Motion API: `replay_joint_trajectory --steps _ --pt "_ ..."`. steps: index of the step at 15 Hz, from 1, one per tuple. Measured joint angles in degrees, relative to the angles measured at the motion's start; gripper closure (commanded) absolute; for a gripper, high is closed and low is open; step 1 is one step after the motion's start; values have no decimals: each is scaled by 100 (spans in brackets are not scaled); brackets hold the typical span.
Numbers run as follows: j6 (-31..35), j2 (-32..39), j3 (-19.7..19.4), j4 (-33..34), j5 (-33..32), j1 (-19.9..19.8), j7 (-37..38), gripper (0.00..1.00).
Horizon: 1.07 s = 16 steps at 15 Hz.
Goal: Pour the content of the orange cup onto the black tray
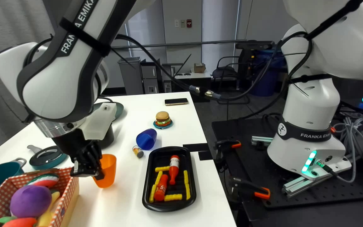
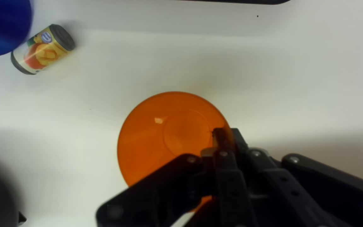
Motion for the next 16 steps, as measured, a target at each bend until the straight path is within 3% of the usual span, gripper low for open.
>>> replay_joint_trajectory --steps 16 --pt "0 135 0 67 0 11 0 99"
